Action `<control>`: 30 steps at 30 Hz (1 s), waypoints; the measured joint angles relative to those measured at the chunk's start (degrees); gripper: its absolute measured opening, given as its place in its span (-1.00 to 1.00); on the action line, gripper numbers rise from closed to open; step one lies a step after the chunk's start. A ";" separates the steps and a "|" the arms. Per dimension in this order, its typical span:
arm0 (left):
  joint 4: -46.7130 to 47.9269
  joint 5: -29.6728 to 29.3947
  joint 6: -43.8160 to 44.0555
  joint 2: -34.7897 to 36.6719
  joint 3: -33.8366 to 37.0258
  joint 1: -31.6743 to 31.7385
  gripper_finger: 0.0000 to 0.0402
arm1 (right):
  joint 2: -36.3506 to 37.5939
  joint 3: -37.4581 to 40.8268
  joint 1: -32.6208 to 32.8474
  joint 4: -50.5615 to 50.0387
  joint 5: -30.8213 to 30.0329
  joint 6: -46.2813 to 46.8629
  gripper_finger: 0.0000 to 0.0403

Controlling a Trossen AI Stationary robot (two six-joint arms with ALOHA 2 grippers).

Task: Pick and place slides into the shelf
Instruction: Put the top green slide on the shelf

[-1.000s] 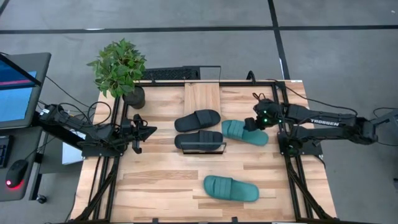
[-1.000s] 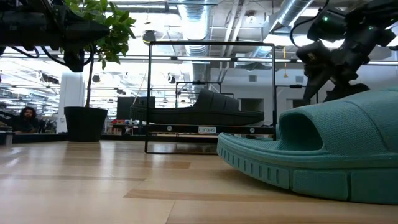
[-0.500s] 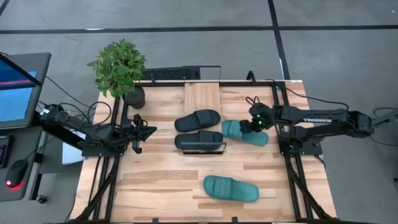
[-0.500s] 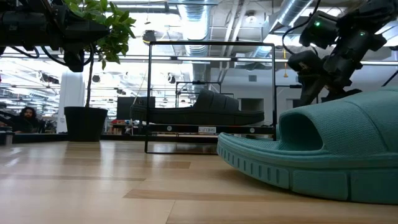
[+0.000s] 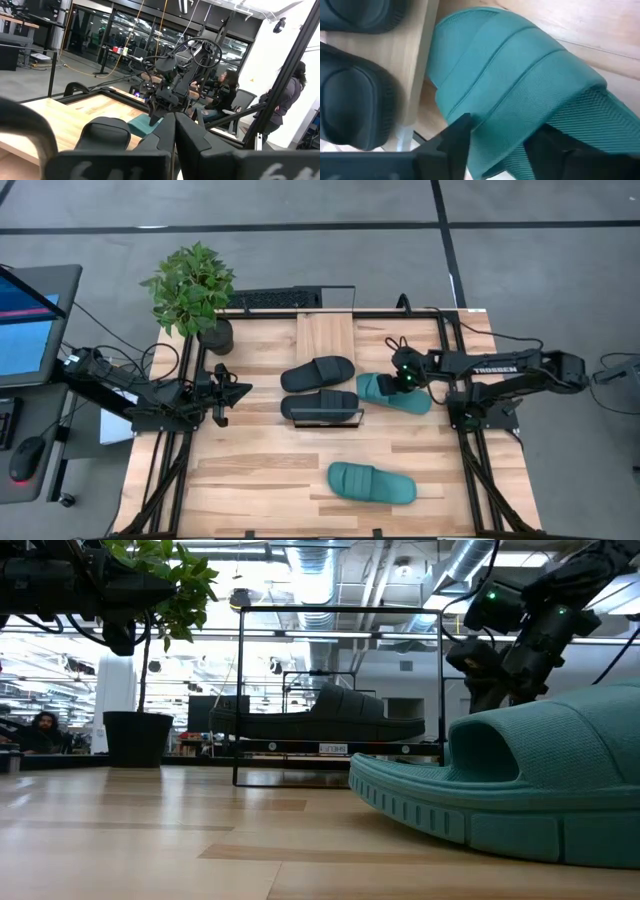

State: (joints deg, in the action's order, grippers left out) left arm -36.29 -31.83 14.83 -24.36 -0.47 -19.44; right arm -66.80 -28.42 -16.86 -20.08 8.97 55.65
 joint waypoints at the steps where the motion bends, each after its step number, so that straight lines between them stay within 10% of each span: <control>1: 0.00 0.00 0.00 0.00 0.00 0.00 -1.00 | -0.41 -0.02 0.00 -0.05 0.03 -0.63 -0.26; 7: 0.22 0.00 0.02 0.00 0.00 0.00 -1.00 | -0.72 -0.13 -0.02 -0.31 0.11 -6.24 -0.92; 30: 4.39 0.00 4.74 0.00 -0.94 0.01 -1.00 | 18.59 -8.27 -4.74 -18.51 -10.51 -11.31 -0.99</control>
State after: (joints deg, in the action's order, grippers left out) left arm -31.90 -31.83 19.57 -24.36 -1.40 -19.43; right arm -48.21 -36.69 -21.60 -38.59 -1.53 44.35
